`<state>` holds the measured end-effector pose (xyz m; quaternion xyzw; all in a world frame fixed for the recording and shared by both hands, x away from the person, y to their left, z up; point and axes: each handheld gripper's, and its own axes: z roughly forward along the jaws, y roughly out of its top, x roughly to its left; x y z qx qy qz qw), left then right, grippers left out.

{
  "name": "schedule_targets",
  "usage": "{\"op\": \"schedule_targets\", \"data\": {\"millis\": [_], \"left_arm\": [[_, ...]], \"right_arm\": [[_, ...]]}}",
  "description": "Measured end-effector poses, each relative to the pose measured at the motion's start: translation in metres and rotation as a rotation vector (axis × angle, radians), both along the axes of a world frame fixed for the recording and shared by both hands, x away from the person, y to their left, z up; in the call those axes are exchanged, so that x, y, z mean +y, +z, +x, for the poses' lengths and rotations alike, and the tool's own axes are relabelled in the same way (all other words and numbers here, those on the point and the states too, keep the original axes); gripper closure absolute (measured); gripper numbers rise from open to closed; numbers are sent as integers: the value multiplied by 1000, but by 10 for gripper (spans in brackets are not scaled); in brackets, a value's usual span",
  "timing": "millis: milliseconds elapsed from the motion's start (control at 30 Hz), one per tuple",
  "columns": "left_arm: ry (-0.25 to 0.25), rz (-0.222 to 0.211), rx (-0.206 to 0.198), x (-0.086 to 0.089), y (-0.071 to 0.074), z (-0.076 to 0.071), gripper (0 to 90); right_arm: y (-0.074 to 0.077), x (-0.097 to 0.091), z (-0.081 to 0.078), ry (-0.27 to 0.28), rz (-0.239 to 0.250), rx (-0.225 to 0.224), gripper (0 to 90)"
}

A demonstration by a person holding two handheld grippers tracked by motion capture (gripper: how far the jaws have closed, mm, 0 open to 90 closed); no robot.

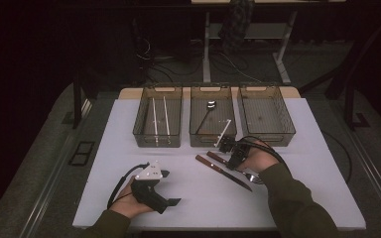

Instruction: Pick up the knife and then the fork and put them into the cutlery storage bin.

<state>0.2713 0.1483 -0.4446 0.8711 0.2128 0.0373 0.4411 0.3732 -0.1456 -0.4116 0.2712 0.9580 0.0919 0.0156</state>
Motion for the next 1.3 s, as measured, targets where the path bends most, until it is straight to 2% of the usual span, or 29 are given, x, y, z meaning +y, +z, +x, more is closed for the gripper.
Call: {"op": "schedule_targets", "data": {"millis": [133, 233, 467, 700, 867, 1000, 1300], "left_arm": [[2, 0, -1, 0, 0, 0, 0], [2, 1, -1, 0, 0, 0, 0], [5, -4, -3, 1, 1, 0, 0], [5, -7, -2, 1, 1, 0, 0], [7, -13, -3, 2, 2, 0, 0], [9, -20, -6, 3, 2, -1, 0], [22, -52, -5, 7, 4, -1, 0]], "right_arm": [[7, -12, -1, -9, 47, -25, 766], [9, -21, -3, -29, 100, -42, 766], [15, -46, -5, -89, 251, -93, 768], [20, -72, -9, -146, 390, -114, 768], [29, -91, -11, -172, 493, -134, 768], [36, -108, -12, -201, 573, -167, 767], [42, -129, -16, -257, 688, -248, 766]]}}
